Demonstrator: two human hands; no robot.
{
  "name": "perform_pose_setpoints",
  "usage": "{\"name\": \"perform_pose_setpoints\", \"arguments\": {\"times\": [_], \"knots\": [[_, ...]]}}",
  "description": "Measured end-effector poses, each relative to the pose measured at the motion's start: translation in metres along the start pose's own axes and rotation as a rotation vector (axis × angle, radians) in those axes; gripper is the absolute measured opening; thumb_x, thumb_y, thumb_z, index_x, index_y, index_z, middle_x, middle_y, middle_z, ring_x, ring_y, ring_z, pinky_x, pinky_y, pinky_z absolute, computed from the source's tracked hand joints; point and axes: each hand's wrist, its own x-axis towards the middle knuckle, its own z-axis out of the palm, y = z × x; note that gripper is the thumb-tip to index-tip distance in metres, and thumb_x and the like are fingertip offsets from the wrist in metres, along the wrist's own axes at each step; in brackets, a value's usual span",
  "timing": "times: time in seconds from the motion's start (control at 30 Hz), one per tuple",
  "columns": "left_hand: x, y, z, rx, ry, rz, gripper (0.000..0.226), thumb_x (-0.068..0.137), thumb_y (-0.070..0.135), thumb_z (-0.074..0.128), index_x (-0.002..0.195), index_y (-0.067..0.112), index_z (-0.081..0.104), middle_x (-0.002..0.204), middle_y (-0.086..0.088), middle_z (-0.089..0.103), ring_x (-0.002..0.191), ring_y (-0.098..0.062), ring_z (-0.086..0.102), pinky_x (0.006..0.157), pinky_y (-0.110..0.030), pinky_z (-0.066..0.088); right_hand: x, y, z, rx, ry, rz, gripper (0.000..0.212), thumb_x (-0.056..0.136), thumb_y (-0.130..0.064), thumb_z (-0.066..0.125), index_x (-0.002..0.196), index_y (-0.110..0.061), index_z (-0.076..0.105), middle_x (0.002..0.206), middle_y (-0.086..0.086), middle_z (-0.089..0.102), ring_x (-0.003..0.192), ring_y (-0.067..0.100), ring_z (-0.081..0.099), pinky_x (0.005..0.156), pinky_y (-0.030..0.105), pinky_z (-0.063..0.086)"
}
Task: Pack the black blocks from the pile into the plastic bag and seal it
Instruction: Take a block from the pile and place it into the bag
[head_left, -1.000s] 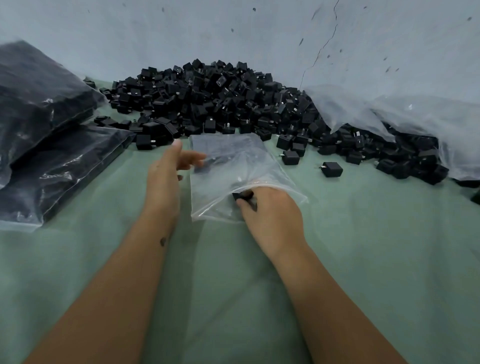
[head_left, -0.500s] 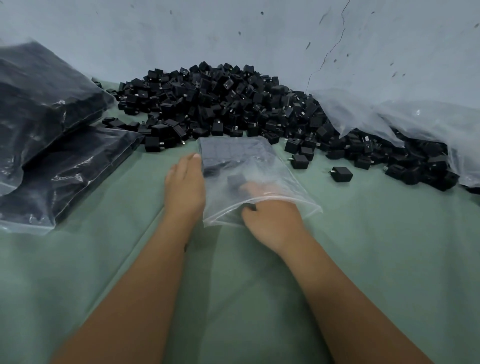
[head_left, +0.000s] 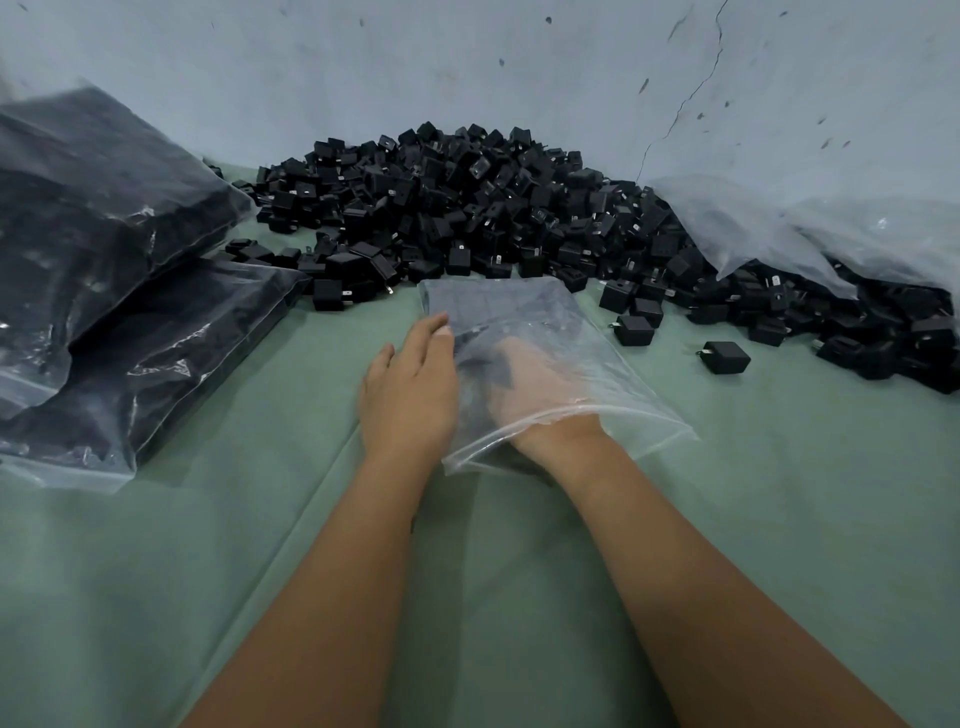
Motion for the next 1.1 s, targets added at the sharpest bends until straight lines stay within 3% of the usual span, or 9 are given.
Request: {"name": "perform_pose_setpoints", "arguments": {"times": [0.13, 0.23, 0.37, 0.53, 0.7, 0.8, 0.9, 1.0, 1.1], "knots": [[0.001, -0.001, -0.001, 0.107, -0.039, 0.019, 0.038, 0.099, 0.037, 0.035, 0.131, 0.045, 0.054, 0.145, 0.005, 0.05, 0.142, -0.022, 0.029, 0.117, -0.045, 0.022, -0.003, 0.007, 0.004, 0.021, 0.058, -0.017, 0.006, 0.095, -0.024, 0.046, 0.098, -0.026, 0.051, 0.069, -0.011, 0.041, 0.069, 0.015, 0.047, 0.067, 0.029, 0.045], [0.0, -0.001, -0.001, 0.17, -0.046, 0.024, 0.039, 0.099, 0.033, 0.038, 0.133, 0.044, 0.055, 0.147, 0.005, 0.048, 0.144, -0.02, 0.027, 0.119, -0.041, 0.019, -0.002, 0.007, 0.007, 0.057, -0.01, -0.054, 0.016, 0.094, -0.034, 0.042, 0.099, -0.028, 0.056, 0.078, -0.01, 0.055, 0.071, 0.008, 0.051, 0.059, 0.018, 0.033], [-0.002, 0.0, -0.001, 0.177, -0.037, 0.021, 0.04, 0.098, 0.032, 0.039, 0.133, 0.043, 0.056, 0.147, 0.004, 0.049, 0.144, -0.019, 0.026, 0.119, -0.038, 0.019, 0.0, 0.004, 0.01, -0.069, -0.025, -0.127, 0.015, 0.087, -0.039, 0.031, 0.094, -0.041, 0.044, 0.087, -0.009, 0.059, 0.081, 0.018, 0.054, 0.072, 0.032, 0.046], [-0.002, 0.001, -0.001, 0.199, -0.036, 0.03, 0.04, 0.098, 0.03, 0.041, 0.134, 0.041, 0.056, 0.146, 0.002, 0.05, 0.143, -0.021, 0.028, 0.118, -0.037, 0.02, 0.0, 0.008, 0.009, -0.059, -0.008, -0.111, 0.04, 0.081, -0.037, 0.031, 0.117, -0.043, 0.049, 0.095, -0.008, 0.056, 0.086, 0.02, 0.048, 0.073, 0.032, 0.039], [-0.002, 0.0, -0.001, 0.203, -0.031, 0.047, 0.04, 0.098, 0.029, 0.041, 0.134, 0.04, 0.056, 0.145, 0.002, 0.052, 0.143, -0.022, 0.028, 0.118, -0.037, 0.02, -0.006, 0.009, 0.007, -0.035, 0.008, -0.152, 0.033, 0.091, -0.034, 0.029, 0.112, -0.04, 0.053, 0.094, -0.007, 0.059, 0.087, 0.02, 0.053, 0.081, 0.036, 0.046], [-0.001, -0.001, -0.001, 0.205, -0.025, 0.052, 0.04, 0.098, 0.029, 0.041, 0.133, 0.039, 0.057, 0.142, 0.001, 0.054, 0.142, -0.022, 0.031, 0.117, -0.039, 0.022, -0.007, 0.011, 0.007, -0.004, 0.102, -0.134, 0.022, 0.091, -0.031, 0.041, 0.102, -0.035, 0.059, 0.088, -0.008, 0.056, 0.081, 0.018, 0.051, 0.073, 0.034, 0.048], [0.0, -0.001, -0.001, 0.214, -0.018, 0.062, 0.04, 0.097, 0.03, 0.042, 0.132, 0.04, 0.057, 0.14, 0.0, 0.056, 0.14, -0.023, 0.032, 0.116, -0.041, 0.024, -0.004, 0.009, 0.009, -0.029, 0.029, -0.118, 0.024, 0.09, -0.038, 0.043, 0.11, -0.037, 0.056, 0.097, -0.009, 0.057, 0.087, 0.017, 0.053, 0.079, 0.035, 0.049], [-0.001, -0.001, 0.001, 0.222, -0.046, 0.097, 0.038, 0.097, 0.04, 0.039, 0.131, 0.048, 0.055, 0.141, 0.007, 0.054, 0.144, -0.021, 0.026, 0.118, -0.042, 0.017, -0.003, 0.009, 0.013, -0.09, 0.011, -0.161, 0.029, 0.091, -0.04, 0.042, 0.118, -0.034, 0.05, 0.108, -0.006, 0.058, 0.1, 0.018, 0.054, 0.091, 0.038, 0.046], [0.0, -0.003, 0.002, 0.305, -0.107, 0.135, 0.036, 0.097, 0.046, 0.035, 0.124, 0.054, 0.057, 0.145, 0.01, 0.049, 0.146, -0.019, 0.017, 0.117, -0.042, 0.01, -0.005, 0.005, 0.009, -0.112, 0.019, -0.179, 0.02, 0.091, -0.037, 0.044, 0.106, -0.03, 0.055, 0.098, -0.007, 0.059, 0.092, 0.017, 0.056, 0.084, 0.036, 0.049]]}}
